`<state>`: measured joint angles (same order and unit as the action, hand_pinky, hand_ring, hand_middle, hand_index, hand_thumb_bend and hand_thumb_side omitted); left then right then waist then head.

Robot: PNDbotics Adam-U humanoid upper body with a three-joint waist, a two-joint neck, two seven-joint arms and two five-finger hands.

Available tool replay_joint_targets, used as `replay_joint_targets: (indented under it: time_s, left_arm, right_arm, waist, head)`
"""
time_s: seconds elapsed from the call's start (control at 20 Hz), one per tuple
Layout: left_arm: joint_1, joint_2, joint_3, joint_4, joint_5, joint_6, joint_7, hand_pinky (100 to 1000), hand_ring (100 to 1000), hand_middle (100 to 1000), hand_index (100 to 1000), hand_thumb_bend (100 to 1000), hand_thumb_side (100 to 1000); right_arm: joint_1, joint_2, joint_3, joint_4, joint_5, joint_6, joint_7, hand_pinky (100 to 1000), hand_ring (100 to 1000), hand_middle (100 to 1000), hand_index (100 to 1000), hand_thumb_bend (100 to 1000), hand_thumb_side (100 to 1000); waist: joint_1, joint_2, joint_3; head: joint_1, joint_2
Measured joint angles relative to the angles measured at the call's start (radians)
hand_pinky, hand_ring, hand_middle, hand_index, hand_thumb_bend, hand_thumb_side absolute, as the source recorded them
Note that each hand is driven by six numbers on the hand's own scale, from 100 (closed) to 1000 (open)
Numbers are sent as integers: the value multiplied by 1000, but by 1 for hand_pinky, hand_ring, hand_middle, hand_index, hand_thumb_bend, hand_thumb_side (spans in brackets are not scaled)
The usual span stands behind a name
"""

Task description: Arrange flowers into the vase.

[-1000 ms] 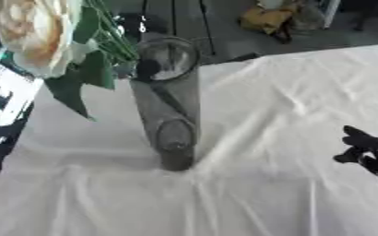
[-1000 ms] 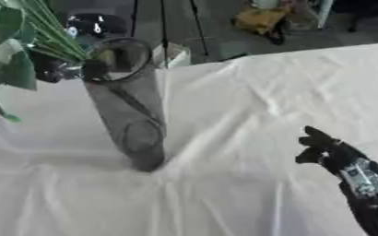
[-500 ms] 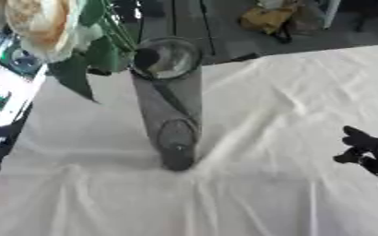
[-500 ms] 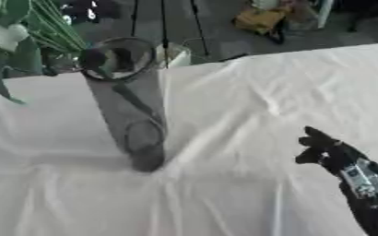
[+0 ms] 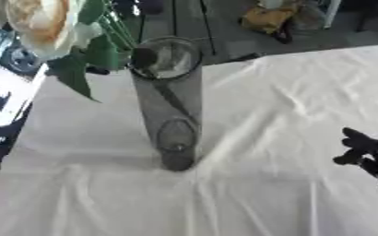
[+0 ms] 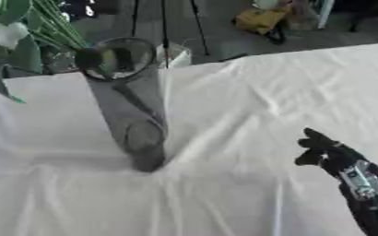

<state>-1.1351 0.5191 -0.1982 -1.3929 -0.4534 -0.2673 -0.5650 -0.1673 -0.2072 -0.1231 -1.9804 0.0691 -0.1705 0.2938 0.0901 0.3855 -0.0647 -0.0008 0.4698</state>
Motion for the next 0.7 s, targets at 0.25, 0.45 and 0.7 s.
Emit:
replay_joint_targets:
  time_s: [0.25,0.45,0.7]
  left_arm:
    - [8,9,-2,10,0,-23,-45,1000,1000,1000,1000,699,1000]
    - [8,9,-2,26,21,-36,-97,1000,1000,1000,1000,697,1000]
    - [8,12,-1,37,57,-26,-164,1000,1000,1000,1000,705,1000]
  right_arm:
    - [0,0,0,0,0,0,0,727,1000,543,786,100,1000]
    - [0,0,0,0,0,0,0,727,1000,543,786,100,1000]
    - [0,0,0,0,0,1,0,727,1000,543,786,100,1000]
  waist:
    - [0,0,3]
    - [0,0,4]
    - [0,0,4]
  head:
    - [0,0]
    - [0,0]
    - [0,0]
